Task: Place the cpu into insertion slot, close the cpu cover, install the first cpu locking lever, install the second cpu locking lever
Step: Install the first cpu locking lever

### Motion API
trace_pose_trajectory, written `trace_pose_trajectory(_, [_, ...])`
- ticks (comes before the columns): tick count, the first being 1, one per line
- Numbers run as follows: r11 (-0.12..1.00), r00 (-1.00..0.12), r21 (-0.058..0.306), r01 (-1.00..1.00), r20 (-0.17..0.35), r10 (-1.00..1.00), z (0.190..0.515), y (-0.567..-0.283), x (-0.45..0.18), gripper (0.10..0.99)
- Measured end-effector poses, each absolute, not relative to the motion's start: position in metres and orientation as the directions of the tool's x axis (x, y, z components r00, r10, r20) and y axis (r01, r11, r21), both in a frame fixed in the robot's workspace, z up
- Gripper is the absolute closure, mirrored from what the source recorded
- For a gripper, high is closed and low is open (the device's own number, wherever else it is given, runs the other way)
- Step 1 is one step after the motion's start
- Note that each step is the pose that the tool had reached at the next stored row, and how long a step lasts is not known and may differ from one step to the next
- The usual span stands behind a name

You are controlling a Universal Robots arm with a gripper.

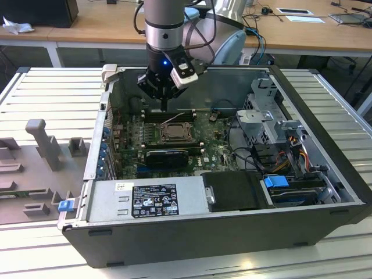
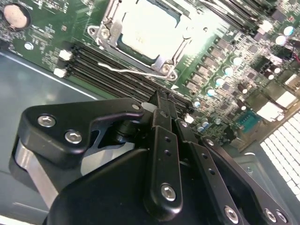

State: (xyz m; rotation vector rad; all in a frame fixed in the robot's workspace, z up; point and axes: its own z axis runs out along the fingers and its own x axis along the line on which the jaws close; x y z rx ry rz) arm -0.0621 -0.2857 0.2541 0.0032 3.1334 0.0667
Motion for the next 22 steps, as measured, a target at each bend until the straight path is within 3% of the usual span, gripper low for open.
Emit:
trace_pose_trajectory(6, [0.999,-1.000,0.047,0.001,-0.008,0.001,0.253,-0.286,-0.050,0.980])
trace_pose_trajectory(8, [0.997,-1.000,0.073,-0.001,-0.008,0.000,0.252,-0.286,-0.050,0.980])
trace_pose_trajectory(22, [0.996,-0.999,0.073,-0.043,-0.007,-0.042,0.236,-0.285,-0.042,0.980])
